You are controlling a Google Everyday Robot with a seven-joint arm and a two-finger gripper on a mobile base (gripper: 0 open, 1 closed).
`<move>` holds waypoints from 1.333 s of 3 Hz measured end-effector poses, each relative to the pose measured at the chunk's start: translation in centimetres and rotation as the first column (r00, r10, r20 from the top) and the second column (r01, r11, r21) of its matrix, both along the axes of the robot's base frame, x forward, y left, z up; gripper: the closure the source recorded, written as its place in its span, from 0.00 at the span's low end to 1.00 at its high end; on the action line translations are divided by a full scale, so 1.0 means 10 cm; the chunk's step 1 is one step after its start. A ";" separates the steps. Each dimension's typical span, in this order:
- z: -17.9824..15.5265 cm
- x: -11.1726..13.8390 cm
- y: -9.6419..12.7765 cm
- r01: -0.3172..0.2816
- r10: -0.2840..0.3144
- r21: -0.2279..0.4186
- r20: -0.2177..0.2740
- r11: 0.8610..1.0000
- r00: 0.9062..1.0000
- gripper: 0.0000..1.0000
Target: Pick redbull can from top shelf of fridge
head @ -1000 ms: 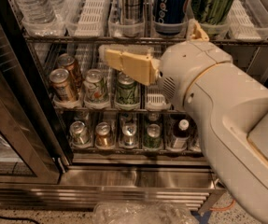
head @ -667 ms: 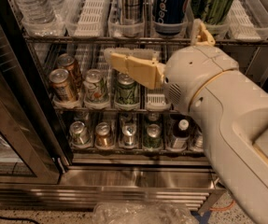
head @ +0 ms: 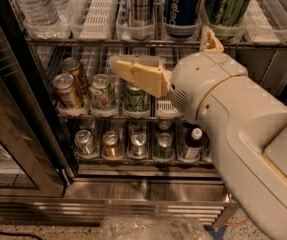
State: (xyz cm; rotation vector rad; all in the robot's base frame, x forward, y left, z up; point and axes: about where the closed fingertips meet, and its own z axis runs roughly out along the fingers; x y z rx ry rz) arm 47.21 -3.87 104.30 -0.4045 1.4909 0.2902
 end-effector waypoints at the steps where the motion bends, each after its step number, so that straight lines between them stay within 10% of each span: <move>1: -0.26 0.05 -0.11 0.035 -0.035 -0.008 -0.047 0.999 0.998 0.00; 4: 0.00 0.00 -0.04 0.011 -0.011 0.005 0.031 1.000 0.999 0.00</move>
Offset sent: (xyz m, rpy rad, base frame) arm 0.0215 -0.0096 -0.0581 -0.0040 0.0209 -0.0619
